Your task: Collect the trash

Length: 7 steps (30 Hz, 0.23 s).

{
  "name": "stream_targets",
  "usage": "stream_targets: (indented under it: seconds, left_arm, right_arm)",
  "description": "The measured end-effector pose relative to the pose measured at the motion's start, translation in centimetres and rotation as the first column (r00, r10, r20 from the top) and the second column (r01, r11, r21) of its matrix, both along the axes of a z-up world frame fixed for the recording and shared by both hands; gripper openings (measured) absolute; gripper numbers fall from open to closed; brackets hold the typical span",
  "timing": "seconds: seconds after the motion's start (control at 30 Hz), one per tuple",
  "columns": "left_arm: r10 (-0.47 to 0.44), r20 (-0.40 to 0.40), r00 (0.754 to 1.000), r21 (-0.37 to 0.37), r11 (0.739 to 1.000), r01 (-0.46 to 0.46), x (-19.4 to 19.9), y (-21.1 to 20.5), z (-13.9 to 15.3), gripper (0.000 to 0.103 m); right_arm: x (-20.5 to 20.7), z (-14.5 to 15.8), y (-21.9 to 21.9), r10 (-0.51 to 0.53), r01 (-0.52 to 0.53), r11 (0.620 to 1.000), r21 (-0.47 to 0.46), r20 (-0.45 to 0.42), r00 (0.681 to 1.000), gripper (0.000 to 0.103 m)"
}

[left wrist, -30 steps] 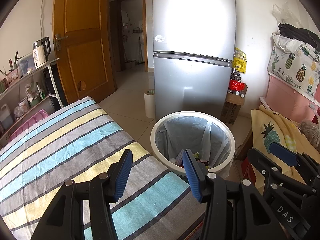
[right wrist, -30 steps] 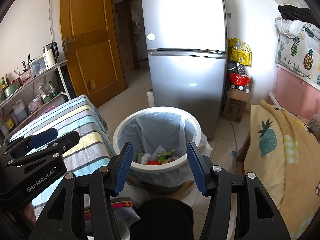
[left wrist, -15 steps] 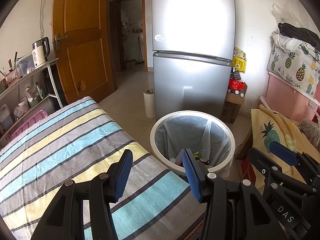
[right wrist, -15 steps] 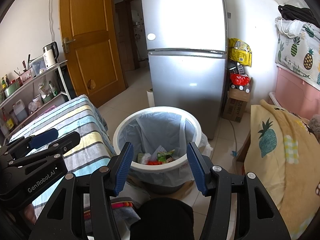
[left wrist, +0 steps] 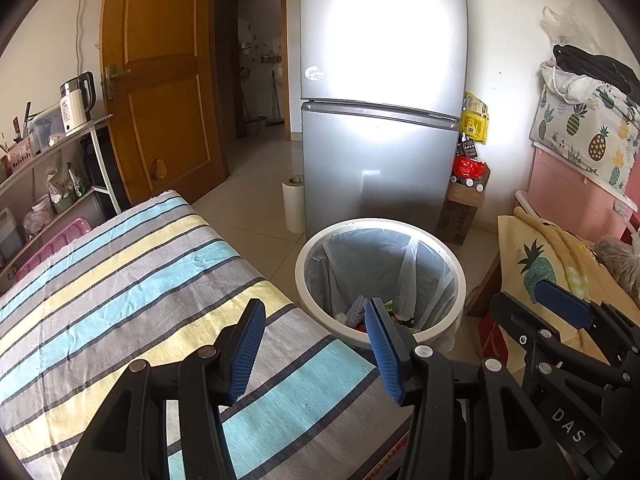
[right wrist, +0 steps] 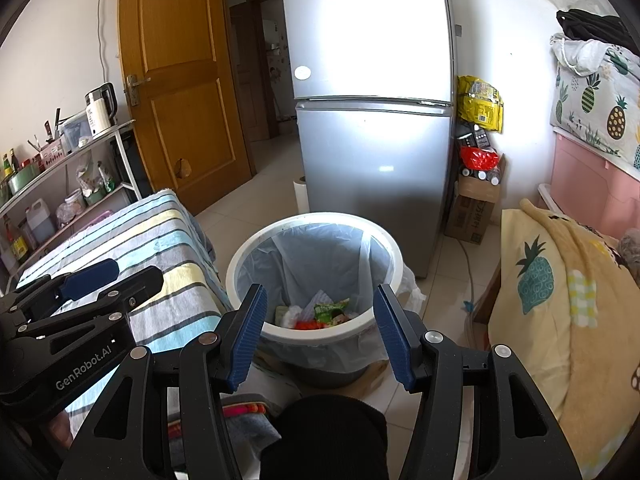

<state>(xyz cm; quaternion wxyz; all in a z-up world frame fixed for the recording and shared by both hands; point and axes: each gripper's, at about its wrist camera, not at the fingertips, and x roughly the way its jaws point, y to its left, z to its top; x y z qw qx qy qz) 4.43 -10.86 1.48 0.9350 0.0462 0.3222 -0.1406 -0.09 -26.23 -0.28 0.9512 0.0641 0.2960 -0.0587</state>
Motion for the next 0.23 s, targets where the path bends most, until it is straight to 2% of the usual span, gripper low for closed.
stream_targets:
  seconds: [0.23]
  left_arm:
    - [-0.002, -0.005, 1.000, -0.001, 1.000, 0.002, 0.01, 0.01, -0.01, 0.052]
  right_arm:
    - [0.04, -0.03, -0.08, 0.000, 0.000, 1.000, 0.001, 0.000, 1.000, 0.056]
